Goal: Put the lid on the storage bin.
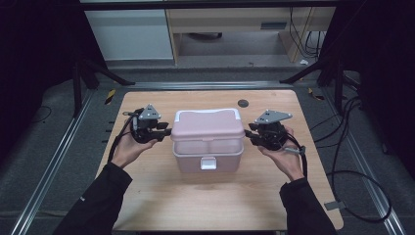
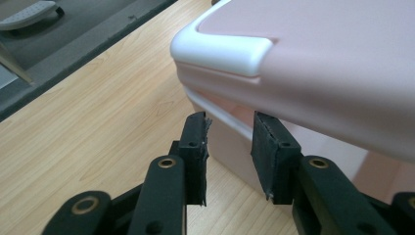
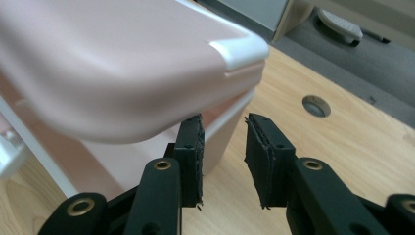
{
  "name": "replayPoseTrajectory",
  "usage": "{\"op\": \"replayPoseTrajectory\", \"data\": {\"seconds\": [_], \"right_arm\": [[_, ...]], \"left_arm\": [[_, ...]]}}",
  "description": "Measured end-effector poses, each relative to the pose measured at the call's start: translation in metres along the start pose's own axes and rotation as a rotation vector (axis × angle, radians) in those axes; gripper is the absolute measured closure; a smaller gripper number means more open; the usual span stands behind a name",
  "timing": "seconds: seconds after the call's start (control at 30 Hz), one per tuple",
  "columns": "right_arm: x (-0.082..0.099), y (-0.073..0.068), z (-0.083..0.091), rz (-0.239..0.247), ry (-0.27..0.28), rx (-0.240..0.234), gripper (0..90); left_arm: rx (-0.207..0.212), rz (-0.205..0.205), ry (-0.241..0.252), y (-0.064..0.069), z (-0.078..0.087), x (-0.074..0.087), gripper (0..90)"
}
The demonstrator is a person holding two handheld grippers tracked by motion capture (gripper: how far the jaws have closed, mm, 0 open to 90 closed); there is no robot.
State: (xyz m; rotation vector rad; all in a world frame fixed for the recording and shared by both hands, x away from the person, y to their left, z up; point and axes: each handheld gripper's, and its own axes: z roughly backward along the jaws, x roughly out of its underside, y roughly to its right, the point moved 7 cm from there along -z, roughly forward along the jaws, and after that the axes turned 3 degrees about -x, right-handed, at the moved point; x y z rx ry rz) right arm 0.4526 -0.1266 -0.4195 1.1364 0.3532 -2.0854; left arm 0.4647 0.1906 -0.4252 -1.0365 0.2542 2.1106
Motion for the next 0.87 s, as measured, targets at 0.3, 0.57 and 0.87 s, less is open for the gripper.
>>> {"op": "replayPoseTrajectory", "data": {"seconds": [0.3, 0.57, 0.87], "right_arm": [[0.036, 0.013, 0.003, -0.087, 0.009, 0.06, 46.7], [0.073, 0.023, 0.004, -0.138, -0.041, 0.117, 24.5], [0.137, 0.032, 0.011, -0.246, -0.173, 0.192, 11.3]], "left_arm": [[-0.024, 0.065, -0.019, -0.003, 0.004, 0.044, 56.0], [-0.05, 0.171, -0.058, -0.005, -0.007, 0.095, 43.3], [-0.095, 0.22, -0.14, -0.013, -0.019, 0.132, 31.5]]}}
